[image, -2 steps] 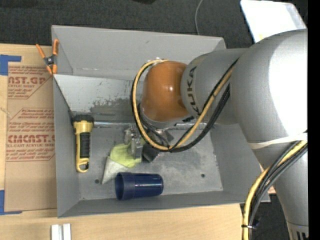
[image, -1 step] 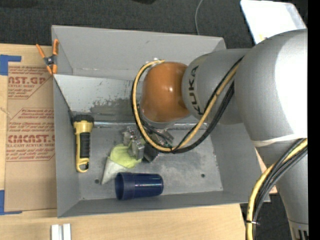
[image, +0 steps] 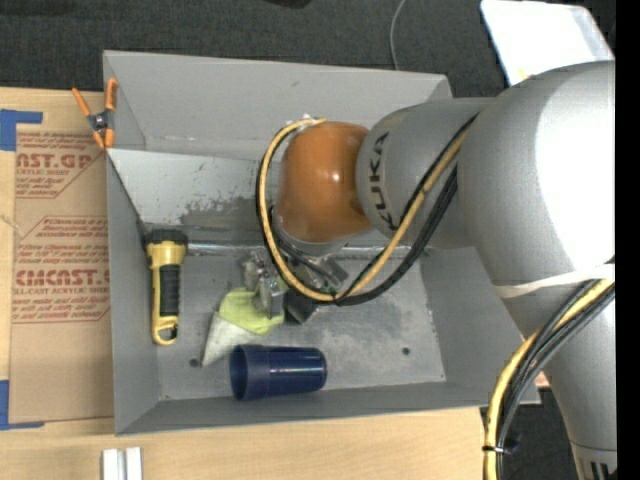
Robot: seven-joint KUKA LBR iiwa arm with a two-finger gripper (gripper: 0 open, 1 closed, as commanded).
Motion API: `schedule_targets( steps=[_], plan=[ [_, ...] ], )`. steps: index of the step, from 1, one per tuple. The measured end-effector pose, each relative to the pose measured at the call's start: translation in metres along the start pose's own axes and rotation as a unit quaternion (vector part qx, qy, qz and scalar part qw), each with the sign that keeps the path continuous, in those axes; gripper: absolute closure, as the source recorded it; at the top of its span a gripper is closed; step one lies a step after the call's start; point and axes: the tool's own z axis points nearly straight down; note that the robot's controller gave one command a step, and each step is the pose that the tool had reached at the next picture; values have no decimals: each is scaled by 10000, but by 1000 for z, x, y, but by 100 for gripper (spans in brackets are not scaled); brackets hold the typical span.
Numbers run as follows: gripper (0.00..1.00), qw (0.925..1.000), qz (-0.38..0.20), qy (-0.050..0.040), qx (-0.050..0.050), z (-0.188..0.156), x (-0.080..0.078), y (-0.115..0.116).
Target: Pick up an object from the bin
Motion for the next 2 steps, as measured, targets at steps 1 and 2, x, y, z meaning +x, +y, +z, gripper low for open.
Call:
schedule_targets(
  steps=[1,2],
  plan=[
    [100,10000,-2,0,-1,0,0,0],
    [100,9994,-353,-9,1,-16,17,23]
  ],
)
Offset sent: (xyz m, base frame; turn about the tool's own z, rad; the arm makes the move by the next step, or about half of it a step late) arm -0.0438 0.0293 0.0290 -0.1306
